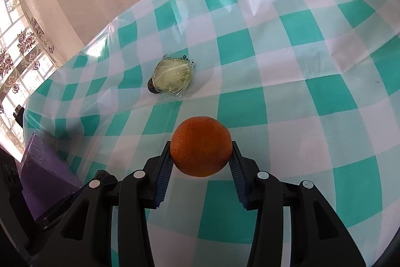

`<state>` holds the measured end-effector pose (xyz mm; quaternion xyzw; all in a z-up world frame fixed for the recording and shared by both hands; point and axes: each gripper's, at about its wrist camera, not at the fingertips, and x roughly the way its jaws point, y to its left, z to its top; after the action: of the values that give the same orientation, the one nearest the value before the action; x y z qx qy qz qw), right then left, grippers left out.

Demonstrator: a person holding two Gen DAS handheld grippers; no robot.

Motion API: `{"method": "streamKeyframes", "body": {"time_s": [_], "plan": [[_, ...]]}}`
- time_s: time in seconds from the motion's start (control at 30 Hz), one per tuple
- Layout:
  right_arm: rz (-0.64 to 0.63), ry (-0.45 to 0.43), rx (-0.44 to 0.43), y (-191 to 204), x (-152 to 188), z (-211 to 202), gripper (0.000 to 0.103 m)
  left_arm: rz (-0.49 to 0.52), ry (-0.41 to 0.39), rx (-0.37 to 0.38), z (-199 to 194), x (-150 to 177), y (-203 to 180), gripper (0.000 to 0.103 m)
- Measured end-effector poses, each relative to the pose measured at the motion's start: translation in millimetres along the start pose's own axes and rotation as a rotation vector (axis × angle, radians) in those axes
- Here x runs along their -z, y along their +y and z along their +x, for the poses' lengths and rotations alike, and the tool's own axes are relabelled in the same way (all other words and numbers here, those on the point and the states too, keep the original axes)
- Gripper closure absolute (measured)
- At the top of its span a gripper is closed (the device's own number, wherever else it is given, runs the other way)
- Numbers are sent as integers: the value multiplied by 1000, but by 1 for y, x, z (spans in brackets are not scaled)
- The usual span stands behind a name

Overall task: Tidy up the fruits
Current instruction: 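Carry the orange and dark fruit over the purple box with both tools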

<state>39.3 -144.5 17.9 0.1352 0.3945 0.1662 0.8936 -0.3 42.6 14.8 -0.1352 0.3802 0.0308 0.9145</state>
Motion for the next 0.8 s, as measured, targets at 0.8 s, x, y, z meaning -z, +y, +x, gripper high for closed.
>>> {"method": "streamKeyframes", "body": {"time_s": [0.8], "plan": [[-175,79,102,47,103,-102,59,222,-1,15,-128,111,-1,65]]}}
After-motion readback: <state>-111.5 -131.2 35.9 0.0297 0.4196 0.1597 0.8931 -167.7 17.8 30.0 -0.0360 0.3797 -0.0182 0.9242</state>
